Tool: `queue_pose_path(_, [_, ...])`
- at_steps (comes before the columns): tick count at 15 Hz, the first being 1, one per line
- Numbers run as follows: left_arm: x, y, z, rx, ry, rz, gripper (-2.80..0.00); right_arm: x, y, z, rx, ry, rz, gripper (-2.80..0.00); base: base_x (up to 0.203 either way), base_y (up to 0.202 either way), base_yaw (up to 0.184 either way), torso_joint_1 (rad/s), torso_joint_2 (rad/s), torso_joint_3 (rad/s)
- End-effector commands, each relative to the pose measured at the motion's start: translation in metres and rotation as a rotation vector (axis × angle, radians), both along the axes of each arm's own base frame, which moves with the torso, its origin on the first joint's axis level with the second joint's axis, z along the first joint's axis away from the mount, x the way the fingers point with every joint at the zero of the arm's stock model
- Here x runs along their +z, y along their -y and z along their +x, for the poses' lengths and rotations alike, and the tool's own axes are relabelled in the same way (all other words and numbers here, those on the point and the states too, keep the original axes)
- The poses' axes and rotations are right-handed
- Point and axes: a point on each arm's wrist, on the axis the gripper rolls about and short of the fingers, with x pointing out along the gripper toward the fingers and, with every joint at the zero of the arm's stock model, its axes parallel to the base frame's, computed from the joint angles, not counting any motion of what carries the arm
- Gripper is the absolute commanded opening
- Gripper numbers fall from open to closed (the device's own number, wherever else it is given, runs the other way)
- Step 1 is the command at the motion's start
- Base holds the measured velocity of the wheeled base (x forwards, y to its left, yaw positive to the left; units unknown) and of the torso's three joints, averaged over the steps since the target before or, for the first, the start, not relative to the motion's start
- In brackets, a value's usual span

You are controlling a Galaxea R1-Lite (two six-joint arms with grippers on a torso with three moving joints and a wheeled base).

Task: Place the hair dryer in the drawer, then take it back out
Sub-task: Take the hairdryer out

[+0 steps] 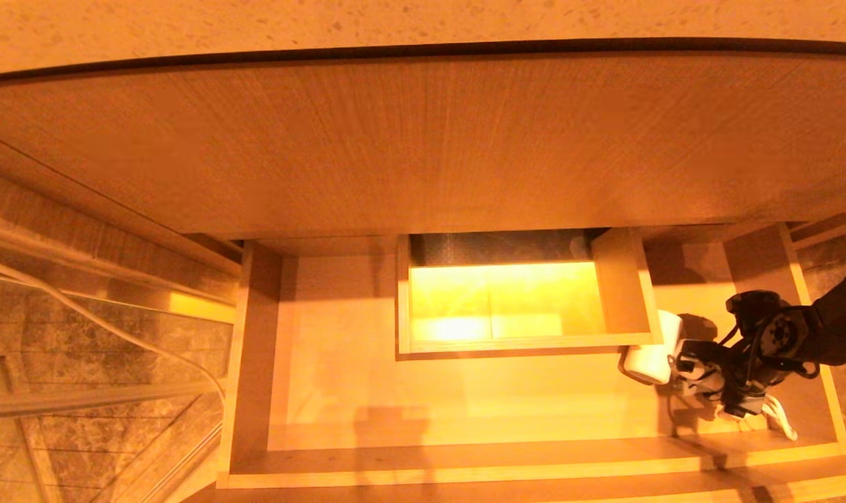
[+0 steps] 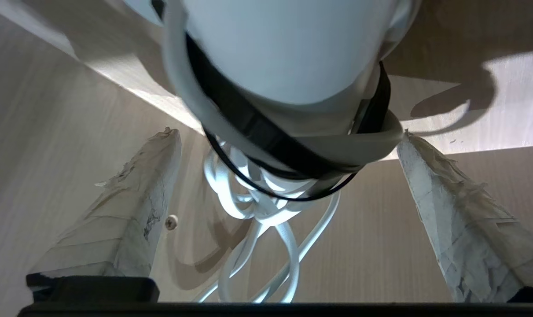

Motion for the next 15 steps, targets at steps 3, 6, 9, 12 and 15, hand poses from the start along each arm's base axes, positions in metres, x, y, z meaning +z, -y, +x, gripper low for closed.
queue_pose_path(3, [0.0,0.0,0.0,0.001,0.0,0.0,-2.8,-0.008,-0.002,0.005,-0.002,-0.001,0.005,0.0,0.0,0.0,0.0,0.0,0.0,0.0])
queue_pose_path(6, [0.0,0.0,0.0,0.001,0.0,0.0,-2.8,-0.007,-0.002,0.008,-0.001,0.009,0.0,0.0,0.0,0.0,0.0,0.0,0.0,0.0])
queue_pose_path(9, [0.0,0.0,0.0,0.001,0.0,0.0,-2.8,-0.006,-0.002,0.008,-0.002,0.011,0.001,-2.8,0.0,0.0,0.0,0.0,0.0,0.0])
queue_pose_path(12, [0.0,0.0,0.0,0.001,0.0,0.0,-2.8,-0.005,-0.002,0.008,-0.002,0.014,0.001,-2.8,0.0,0.0,0.0,0.0,0.0,0.0])
queue_pose_path(15, [0.0,0.0,0.0,0.001,0.0,0.0,-2.8,0.005,-0.001,0.009,0.0,0.039,-0.005,-2.8,0.0,0.0,0.0,0.0,0.0,0.0])
